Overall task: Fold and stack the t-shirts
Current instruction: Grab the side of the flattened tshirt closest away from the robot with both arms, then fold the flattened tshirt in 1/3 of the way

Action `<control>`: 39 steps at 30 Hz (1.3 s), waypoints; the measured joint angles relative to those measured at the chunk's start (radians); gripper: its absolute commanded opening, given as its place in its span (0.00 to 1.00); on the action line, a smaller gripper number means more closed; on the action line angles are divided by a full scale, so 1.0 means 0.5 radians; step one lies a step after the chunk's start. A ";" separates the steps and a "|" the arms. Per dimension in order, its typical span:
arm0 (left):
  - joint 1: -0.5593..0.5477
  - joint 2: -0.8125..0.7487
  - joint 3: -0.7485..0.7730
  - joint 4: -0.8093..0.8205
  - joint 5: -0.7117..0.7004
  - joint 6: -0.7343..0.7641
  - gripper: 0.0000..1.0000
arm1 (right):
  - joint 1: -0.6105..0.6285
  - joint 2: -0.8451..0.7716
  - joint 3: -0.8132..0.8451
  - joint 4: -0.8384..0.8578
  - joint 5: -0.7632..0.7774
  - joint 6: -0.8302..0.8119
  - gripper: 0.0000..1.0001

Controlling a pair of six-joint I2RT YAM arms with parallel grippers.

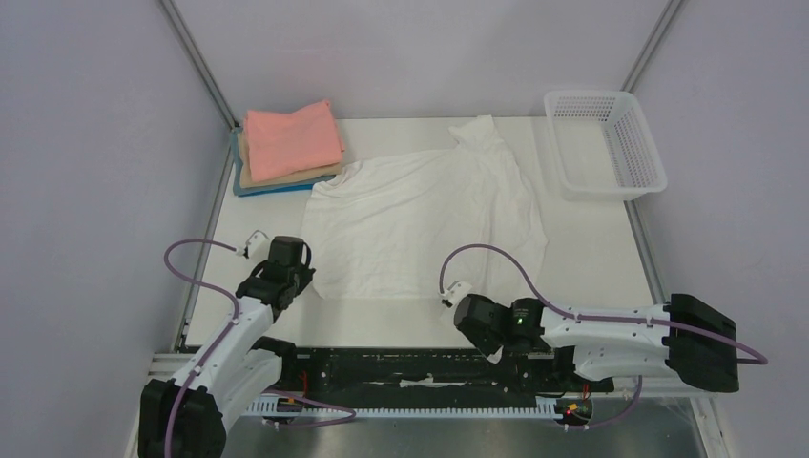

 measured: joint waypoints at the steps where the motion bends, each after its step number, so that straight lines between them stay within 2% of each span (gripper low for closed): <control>1: 0.000 0.000 0.000 -0.002 0.001 0.000 0.02 | 0.008 0.005 0.005 -0.002 -0.006 0.019 0.17; 4: 0.000 -0.008 0.000 -0.031 0.002 -0.002 0.02 | 0.019 -0.009 0.011 -0.006 -0.043 0.077 0.06; 9: 0.000 -0.141 -0.005 -0.234 0.014 -0.068 0.02 | 0.002 -0.120 0.011 -0.166 -0.022 0.092 0.00; 13: 0.000 -0.396 -0.072 -0.396 0.023 -0.127 0.02 | 0.073 -0.332 0.011 -0.361 -0.089 0.157 0.00; 18: 0.000 -0.667 -0.156 -0.549 0.111 -0.170 0.02 | 0.166 -0.497 0.011 -0.450 -0.169 0.253 0.00; 23: 0.000 -0.761 -0.182 -0.605 0.159 -0.185 0.02 | 0.176 -0.517 0.019 -0.472 0.008 0.339 0.00; 26: 0.000 -0.712 -0.182 -0.555 0.174 -0.185 0.02 | 0.172 -0.484 0.093 -0.506 0.225 0.389 0.00; 32: 0.002 -0.297 -0.107 -0.321 0.272 -0.196 0.02 | 0.104 -0.364 0.388 -0.472 0.809 0.443 0.00; 35: 0.002 -0.098 -0.014 -0.231 0.284 -0.210 0.02 | -0.009 -0.282 0.503 -0.385 1.004 0.392 0.00; 39: 0.002 -0.009 0.099 -0.156 0.255 -0.246 0.02 | -0.224 -0.188 0.565 -0.206 1.154 0.277 0.00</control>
